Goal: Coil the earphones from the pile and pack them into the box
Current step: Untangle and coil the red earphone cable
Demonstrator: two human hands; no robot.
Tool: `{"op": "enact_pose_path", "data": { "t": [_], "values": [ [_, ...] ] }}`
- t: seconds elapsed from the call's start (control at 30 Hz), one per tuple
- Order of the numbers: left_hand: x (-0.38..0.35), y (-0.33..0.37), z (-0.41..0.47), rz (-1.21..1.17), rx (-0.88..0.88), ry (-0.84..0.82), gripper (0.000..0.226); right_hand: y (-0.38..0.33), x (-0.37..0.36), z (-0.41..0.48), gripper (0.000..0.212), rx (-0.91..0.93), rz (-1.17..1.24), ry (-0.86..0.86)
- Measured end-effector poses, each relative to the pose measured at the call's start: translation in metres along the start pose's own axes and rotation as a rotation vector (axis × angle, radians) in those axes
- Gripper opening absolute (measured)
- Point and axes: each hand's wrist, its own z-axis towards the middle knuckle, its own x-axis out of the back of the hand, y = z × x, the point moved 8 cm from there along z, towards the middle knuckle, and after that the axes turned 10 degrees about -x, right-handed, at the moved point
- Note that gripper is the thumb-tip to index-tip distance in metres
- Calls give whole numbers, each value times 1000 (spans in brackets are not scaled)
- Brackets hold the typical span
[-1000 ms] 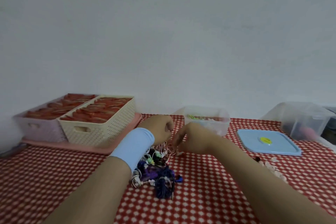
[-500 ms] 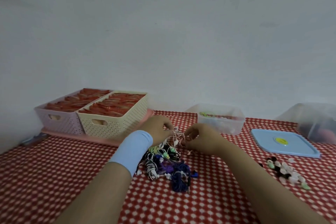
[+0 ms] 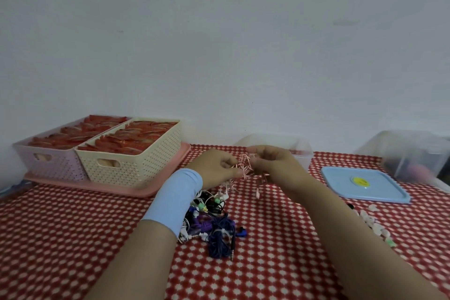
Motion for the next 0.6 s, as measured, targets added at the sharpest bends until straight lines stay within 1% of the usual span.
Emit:
{"op": "enact_pose_path", "data": {
  "t": [0.07, 0.13, 0.23, 0.3, 0.33, 0.4, 0.47, 0.5, 0.6],
  "values": [
    [0, -1, 0, -26, -17, 29, 33, -2, 3, 0, 23, 16, -1, 34],
    [3, 1, -3, -52, -36, 61, 27, -2, 2, 0, 26, 7, -41, 21],
    [11, 3, -8, -131, -58, 143, 24, -2, -11, -7, 24, -27, -186, -125],
    [14, 6, -12, -132, -67, 169, 19, -5, -16, -11, 19, -2, -292, -188],
    [14, 5, -12, -127, -70, 154, 20, -5, -15, -10, 17, 8, -312, -180],
    [11, -1, -13, -130, -46, 70, 26, -6, -7, -8, 15, 14, -287, -101],
    [7, -7, -15, -63, -15, -40, 32, -5, 2, -7, 13, 10, -227, -9],
    [5, -11, -15, -11, -6, -68, 31, -5, 4, -6, 14, 9, -191, 14],
    [6, -13, -12, 118, -10, -43, 25, -6, 3, -4, 14, 38, -97, 33]
  ]
}}
